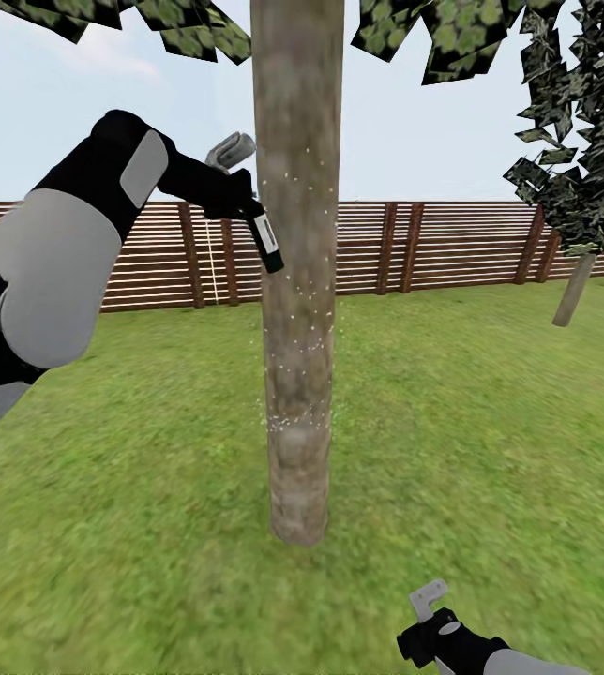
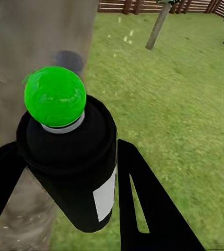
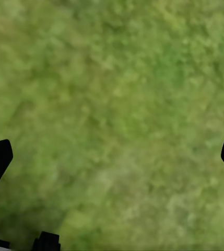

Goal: In the garden, pick up the pesticide atomizer on the floor and spray pesticide onto both trees until each tree trunk is fully covered.

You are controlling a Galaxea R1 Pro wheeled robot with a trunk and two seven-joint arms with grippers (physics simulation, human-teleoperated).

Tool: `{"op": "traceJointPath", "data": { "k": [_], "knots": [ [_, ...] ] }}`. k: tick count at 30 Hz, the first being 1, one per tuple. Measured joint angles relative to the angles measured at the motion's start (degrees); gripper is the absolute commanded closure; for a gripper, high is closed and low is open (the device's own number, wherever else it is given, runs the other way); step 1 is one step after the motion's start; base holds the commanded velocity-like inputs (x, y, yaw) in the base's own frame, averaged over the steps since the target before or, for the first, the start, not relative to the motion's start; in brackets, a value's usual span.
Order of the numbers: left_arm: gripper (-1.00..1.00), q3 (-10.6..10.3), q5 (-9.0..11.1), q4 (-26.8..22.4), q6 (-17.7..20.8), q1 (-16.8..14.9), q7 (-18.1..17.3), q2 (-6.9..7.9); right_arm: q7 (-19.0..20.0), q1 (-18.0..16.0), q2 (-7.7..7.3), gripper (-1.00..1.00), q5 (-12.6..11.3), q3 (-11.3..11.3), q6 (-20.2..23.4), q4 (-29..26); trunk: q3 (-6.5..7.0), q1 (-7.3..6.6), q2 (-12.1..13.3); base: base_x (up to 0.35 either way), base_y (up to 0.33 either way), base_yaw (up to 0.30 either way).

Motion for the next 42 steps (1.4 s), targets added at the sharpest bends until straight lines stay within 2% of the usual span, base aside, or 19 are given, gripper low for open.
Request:
{"op": "traceJointPath", "data": {
  "k": [2, 3, 5, 8, 27, 28, 29, 31, 32, 33, 35, 38, 39, 40, 42],
  "knots": [
    [1.0, -2.0, -4.5, 0.0, 0.0, 0.0, 0.3, -1.87, 0.0, 0.0, 0.0, -1.0, 0.0, 0.0, 0.0, 0.0, 0.0, 0.0, 0.0, -0.001, 0.0, 0.0],
    [1.0, -2.9, -10.4, -0.4, -0.2, 0.0, 0.5, -3.83, 0.0, 0.0, 0.0, -1.0, 0.0, 0.0, 0.0, 0.0, 0.0, 0.0, 0.0, 0.0, 0.0, 0.0],
    [1.0, -3.1, -12.8, -2.8, 0.0, 0.0, 0.5, -5.45, 0.0, 0.0, 0.0, -1.0, 0.0, 0.0, 0.0, 0.0, 0.01, 0.0, 0.0, 0.0, 0.0, 0.0],
    [1.0, -3.2, -14.1, -4.7, 0.0, 0.0, 0.6, -5.94, 0.0, 0.0, 0.0, -1.0, 0.0, 0.0, 0.0, 0.0, 0.0, 0.0, 0.0, 0.0, 0.0, 0.0],
    [1.0, -2.8, -14.2, -5.5, -0.1, 0.0, 0.6, -5.94, 0.0, 0.0, 0.0, -1.0, 0.0, 0.0, -0.1, 0.0, 0.0, 0.0, 0.0, -0.079, 0.0, 0.0],
    [1.0, -2.8, -14.6, -5.4, -0.2, 0.0, 2.2, -5.94, 0.0, 0.0, -0.02, -1.0, -0.1, 0.0, -0.1, 0.0, 0.0, 0.0, 0.0, -0.002, 0.0, 0.0],
    [1.0, -2.8, -15.0, -5.3, -0.3, 0.0, 6.3, -5.93, 0.0, 0.0, -0.05, -1.0, -0.1, 0.0, -0.1, 0.0, 0.0, 0.0, 0.0, -0.001, 0.0, 0.0],
    [1.0, -2.7, -13.9, -5.2, -0.3, 0.0, 13.1, -5.94, 0.0, 0.0, -0.08, -1.0, -0.1, 0.0, -0.1, 0.0, 0.0, 0.0, 0.0, 0.0, 0.0, 0.0],
    [1.0, -2.7, -13.1, -4.8, -0.2, 0.0, 14.3, -5.94, 0.0, 0.0, -0.08, -1.0, -0.1, 0.0, -0.1, 0.0, 0.0, 0.0, 0.0, 0.0, 0.0, 0.0],
    [1.0, -2.6, -12.3, -2.5, -0.2, 0.0, 15.6, -5.94, 0.0, 0.0, -0.08, -1.0, -0.1, 0.0, -0.1, 0.0, -0.01, 0.0, 0.0, 0.0, 0.0, 0.0],
    [1.0, -2.6, -11.7, 2.9, -1.1, 0.0, 16.4, -5.94, 0.0, 0.0, -0.09, -1.0, -0.1, 0.0, -0.1, 0.0, -0.01, 0.0, 0.0, 0.0, 0.0, 0.0],
    [1.0, -2.4, -11.0, 11.5, -7.5, 0.1, 16.7, -5.94, 0.0, 0.0, -0.1, -1.0, -0.1, 0.0, -0.1, 0.0, -0.01, 0.0, 0.0, 0.0, 0.0, 0.0],
    [1.0, -2.2, -9.1, 13.4, -9.4, 0.1, 16.7, -5.94, 0.0, 0.0, -0.12, -1.0, -0.1, 0.0, -0.1, 0.0, -0.01, 0.0, 0.0, 0.0, 0.0, 0.0],
    [1.0, -2.0, -5.2, 14.5, -10.7, 0.1, 16.7, -5.94, 0.0, 0.0, -0.14, -1.0, -0.1, 0.0, -0.1, 0.0, 0.0, 0.0, 0.0, 0.0, 0.0, 0.0],
    [1.0, -2.3, -1.3, 15.0, -11.7, 0.1, 16.7, -5.94, 0.0, 0.0, -0.12, -1.0, -0.1, 0.0, -0.1, 0.0, 0.0, 0.0, 0.0, 0.0, 0.0, 0.0]
  ]
}}
